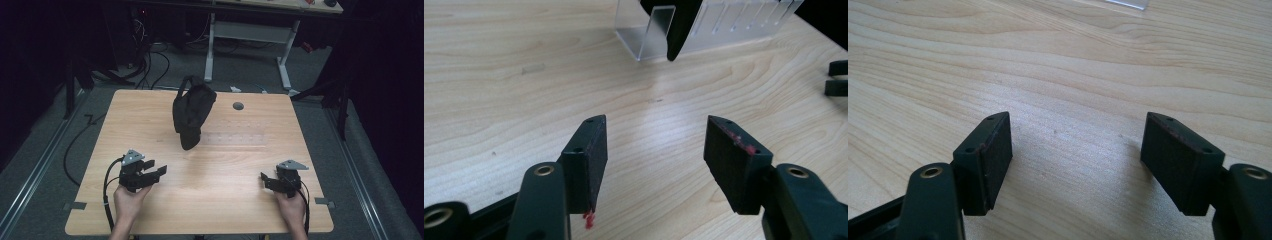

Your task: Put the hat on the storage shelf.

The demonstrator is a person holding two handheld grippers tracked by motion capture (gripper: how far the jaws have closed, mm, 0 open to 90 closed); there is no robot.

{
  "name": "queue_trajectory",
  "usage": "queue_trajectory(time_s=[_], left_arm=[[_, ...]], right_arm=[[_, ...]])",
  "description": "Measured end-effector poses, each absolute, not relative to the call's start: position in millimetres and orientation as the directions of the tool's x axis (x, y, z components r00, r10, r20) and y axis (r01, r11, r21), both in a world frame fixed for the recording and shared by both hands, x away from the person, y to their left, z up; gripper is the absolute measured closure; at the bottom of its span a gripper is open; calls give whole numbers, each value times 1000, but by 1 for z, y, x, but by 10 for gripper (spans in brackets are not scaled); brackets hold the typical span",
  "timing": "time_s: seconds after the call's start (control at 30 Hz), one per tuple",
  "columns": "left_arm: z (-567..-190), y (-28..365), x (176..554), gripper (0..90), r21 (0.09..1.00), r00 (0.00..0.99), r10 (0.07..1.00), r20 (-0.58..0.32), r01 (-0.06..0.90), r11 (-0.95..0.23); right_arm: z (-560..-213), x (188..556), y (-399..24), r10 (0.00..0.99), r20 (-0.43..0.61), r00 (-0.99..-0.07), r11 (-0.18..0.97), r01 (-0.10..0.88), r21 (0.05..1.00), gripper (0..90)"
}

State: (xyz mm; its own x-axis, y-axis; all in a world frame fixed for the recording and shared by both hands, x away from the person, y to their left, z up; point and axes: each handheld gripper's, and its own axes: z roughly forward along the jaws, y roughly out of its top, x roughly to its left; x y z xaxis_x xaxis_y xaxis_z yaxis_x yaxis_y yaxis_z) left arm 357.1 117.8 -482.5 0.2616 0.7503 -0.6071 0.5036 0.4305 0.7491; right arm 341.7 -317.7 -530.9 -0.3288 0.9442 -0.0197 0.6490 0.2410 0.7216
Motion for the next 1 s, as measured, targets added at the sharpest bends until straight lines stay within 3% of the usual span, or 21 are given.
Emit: queue_trajectory(time_s=[0.37, 0.63, 0.7, 1.0], left_arm=[[-514, 107, 357, 414, 772, 232, 810, -539, 519, 366], [-539, 98, 358, 371, 816, 220, 876, -429, 510, 272], [-544, 94, 355, 361, 848, 243, 887, -393, 469, 247], [-546, 94, 353, 336, 852, 236, 884, -402, 449, 268]], right_arm=[[-531, 342, -318, 944, -20, -329, 241, 649, 722, 288], [-531, 342, -318, 944, -20, -329, 241, 649, 722, 288], [-531, 342, -318, 944, -20, -329, 241, 649, 722, 288], [-531, 342, -318, 944, -20, -329, 241, 649, 722, 288]])
